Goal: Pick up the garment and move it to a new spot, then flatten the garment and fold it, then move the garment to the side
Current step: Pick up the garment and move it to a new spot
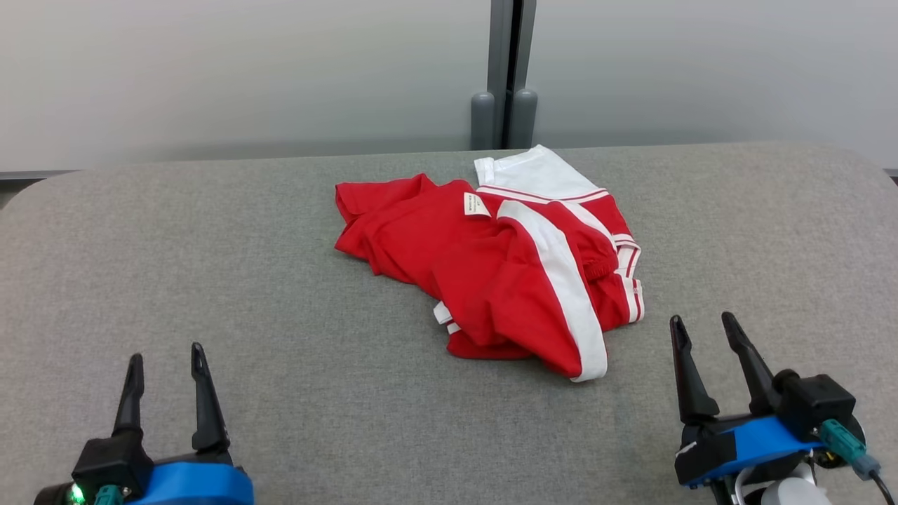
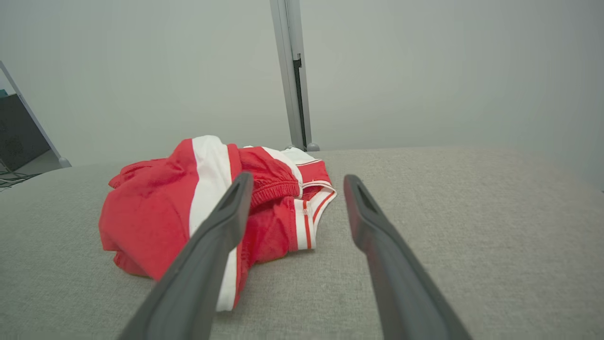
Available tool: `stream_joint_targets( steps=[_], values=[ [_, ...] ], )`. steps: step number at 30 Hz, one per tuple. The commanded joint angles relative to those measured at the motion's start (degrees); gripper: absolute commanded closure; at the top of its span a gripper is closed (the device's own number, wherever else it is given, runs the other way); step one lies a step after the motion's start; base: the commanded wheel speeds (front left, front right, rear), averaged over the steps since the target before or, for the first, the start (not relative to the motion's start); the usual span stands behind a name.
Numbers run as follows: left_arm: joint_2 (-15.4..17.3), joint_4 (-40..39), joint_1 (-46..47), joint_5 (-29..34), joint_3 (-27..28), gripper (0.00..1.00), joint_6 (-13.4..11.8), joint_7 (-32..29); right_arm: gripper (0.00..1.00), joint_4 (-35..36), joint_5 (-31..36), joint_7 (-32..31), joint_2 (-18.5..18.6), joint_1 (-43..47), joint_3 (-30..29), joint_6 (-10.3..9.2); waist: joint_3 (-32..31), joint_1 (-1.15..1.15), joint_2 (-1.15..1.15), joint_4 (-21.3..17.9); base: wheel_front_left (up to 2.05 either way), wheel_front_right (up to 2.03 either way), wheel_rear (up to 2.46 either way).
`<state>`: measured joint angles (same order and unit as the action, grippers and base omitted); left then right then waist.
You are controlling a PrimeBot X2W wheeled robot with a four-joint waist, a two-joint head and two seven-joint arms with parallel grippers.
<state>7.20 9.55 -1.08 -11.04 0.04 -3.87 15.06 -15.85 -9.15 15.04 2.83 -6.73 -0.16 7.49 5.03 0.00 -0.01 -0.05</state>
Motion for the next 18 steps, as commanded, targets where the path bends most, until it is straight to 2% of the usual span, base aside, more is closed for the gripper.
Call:
stream_joint_targets(
  steps=[1, 8, 18],
  values=[
    [-0.11, 0.56, -0.76, 0.34, 0.44, 0.00, 0.63, 0.17, 0.00, -0.27, 0.34, 0.22, 0.11, 0.53, -0.09, 0.01, -0.26, 0.00, 0.01, 0.11, 0.00, 0.00, 0.00],
    [-1.39, 2.55, -0.99, 1.40, 2.15, 0.00, 2.64, 0.17, 0.00, -1.42, 0.44, 0.22, 0.12, 1.25, 0.02, 0.01, -1.24, 0.00, 0.01, 0.58, 0.00, 0.00, 0.00],
    [-2.53, 2.65, -0.80, 3.20, 3.49, 0.00, 3.70, 0.17, 0.00, -1.56, 0.11, 0.22, 0.12, 1.24, 0.45, 0.01, -1.36, 0.00, 0.01, 0.26, 0.00, 0.00, 0.00]
  ],
)
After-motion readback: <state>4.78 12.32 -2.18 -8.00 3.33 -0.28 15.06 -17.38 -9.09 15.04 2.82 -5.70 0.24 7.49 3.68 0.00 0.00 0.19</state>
